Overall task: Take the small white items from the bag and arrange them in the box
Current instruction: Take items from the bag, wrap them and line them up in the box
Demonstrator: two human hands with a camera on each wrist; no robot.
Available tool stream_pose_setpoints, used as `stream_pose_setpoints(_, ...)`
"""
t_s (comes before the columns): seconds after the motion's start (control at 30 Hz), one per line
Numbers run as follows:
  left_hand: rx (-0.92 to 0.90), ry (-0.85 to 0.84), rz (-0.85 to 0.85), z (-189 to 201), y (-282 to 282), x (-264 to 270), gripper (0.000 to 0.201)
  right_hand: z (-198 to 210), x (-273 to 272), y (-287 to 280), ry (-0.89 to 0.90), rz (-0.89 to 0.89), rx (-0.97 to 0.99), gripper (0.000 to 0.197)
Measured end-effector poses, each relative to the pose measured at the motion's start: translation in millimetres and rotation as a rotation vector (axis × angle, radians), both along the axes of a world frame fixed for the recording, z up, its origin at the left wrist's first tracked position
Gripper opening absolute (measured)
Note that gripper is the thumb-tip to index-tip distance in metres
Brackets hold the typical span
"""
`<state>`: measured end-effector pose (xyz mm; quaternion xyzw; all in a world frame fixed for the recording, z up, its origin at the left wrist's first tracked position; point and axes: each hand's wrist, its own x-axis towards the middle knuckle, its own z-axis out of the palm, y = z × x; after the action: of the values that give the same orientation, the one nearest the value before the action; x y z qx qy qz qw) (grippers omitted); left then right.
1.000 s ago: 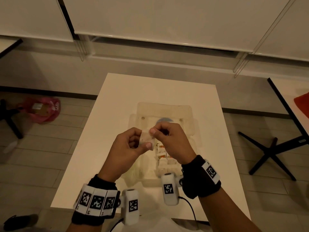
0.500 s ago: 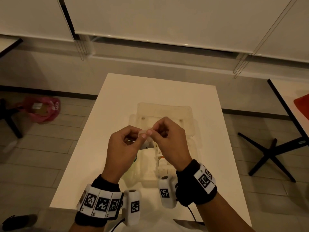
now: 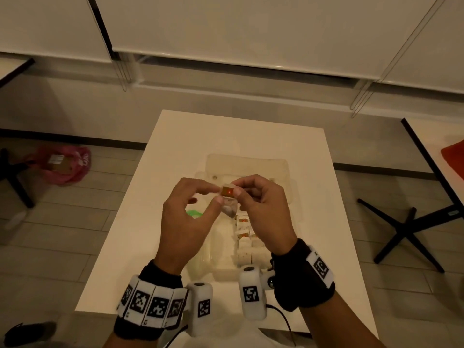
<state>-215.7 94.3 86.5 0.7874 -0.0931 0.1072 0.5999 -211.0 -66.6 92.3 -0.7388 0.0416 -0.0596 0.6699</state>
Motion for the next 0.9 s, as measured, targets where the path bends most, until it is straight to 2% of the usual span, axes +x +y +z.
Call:
stream_pose_setpoints(0.07,-0.083,0.133,-0.038,-1,0,4,0.016,0,3,-3,-0.002,0.023,-0.038,0.006)
stream_pose_setpoints(0.13,-0.074,0.209,-0.095,-3,-3,7,0.011,1,4,-5,-0.016,0.073,-0.050,0.008)
stream_pose_setpoints(0.2,-0.072,0.213,-0.112,-6,-6,8,0.005,2,4,-6,-0.023,0.124,-0.070,0.010)
stream_pose_setpoints(0.3,-0.124,0.205,-0.058,-8,-8,9,0.002,0,5,-10,0.037,0.158,-0.097,0.023)
stream_pose_setpoints(0.43,-0.175,0.256,-0.068,-10,-11,9,0.006,-7,9,-22,0.056,0.155,-0.093,0.012)
stream_pose_setpoints(0.63,-0.089,0.222,-0.072,-16,-19,9,0.008,1,10,-40,0.091,0.213,-0.161,0.011)
stream_pose_setpoints(0.8,-0.078,0.258,-0.129,-15,-22,8,0.008,4,12,-47,0.047,0.317,-0.441,0.005)
stream_pose_setpoints(0.9,-0.123,0.282,-0.160,-10,-21,11,0.004,10,19,-46,0.051,0.310,-0.457,0.008)
